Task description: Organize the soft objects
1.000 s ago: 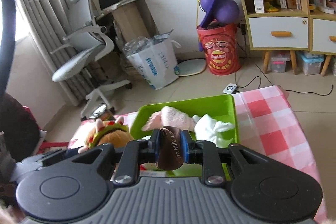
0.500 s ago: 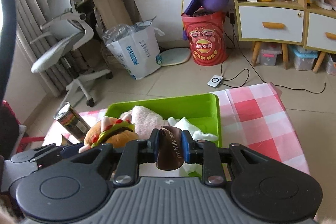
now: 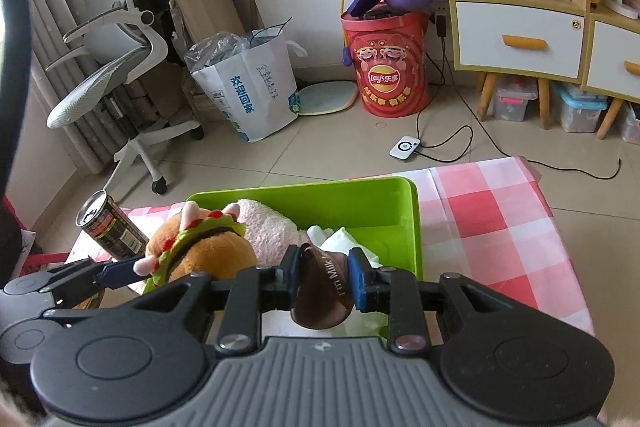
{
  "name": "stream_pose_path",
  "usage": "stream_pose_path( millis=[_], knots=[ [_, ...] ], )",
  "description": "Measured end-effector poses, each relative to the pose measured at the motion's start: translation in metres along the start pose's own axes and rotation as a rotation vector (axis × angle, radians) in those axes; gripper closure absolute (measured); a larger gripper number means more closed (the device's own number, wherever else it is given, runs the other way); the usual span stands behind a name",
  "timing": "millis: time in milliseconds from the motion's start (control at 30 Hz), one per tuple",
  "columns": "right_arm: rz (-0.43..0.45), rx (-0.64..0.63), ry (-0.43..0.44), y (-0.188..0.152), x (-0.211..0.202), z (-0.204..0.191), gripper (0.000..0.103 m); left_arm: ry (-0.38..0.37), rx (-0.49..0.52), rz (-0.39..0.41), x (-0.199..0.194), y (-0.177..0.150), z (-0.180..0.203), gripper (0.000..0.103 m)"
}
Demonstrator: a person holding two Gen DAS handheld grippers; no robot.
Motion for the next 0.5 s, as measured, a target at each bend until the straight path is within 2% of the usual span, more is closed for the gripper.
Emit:
stream_pose_path(
  millis=[500],
  knots=[
    [-0.002,-0.002,-0.003,0.009,0.016,0.000,0.080,0.043,0.002,-0.011,0.015,0.003,-0.013,0.035]
  ],
)
Point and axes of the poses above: each gripper's, at about its wrist camera, not at the fingertips, and x roughly the way its jaws point, z to its right, y to its top, the point moved 9 cm from there along x, roughly the way its jaws point, and after that the axes turned 14 degrees about y, right-handed, at the moved point
